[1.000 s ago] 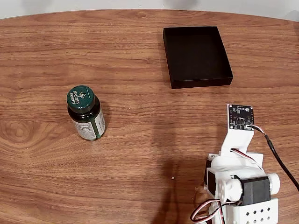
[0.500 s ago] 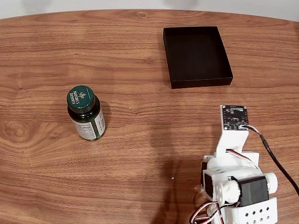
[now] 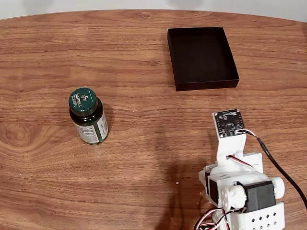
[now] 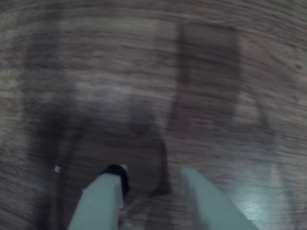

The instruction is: Pick up the pill bottle and place it in the black box.

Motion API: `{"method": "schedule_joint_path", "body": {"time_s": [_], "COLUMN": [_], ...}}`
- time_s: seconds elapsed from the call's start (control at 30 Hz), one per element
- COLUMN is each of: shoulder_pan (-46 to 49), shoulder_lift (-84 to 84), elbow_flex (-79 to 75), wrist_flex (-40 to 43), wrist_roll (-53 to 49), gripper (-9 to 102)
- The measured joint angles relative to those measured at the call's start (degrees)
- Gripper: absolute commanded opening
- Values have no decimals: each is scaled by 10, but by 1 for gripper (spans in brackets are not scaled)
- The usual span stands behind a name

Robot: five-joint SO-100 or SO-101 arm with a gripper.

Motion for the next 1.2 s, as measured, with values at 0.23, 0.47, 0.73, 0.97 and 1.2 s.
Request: {"method": "schedule_joint_path", "body": {"time_s": [0.23, 0.47, 0.73, 0.97, 1.2], "shoulder_pan": [-44, -82, -153, -217, -266], "shoulder_lift": [-4, -5, -7, -46, -156], "elbow_flex": [1, 1, 1, 1, 1], "wrist_flex": [-79, -189, -287, -350, -495], "wrist_roll": [25, 28, 18, 22, 29], "gripper": [21, 29, 29, 28, 27]}}
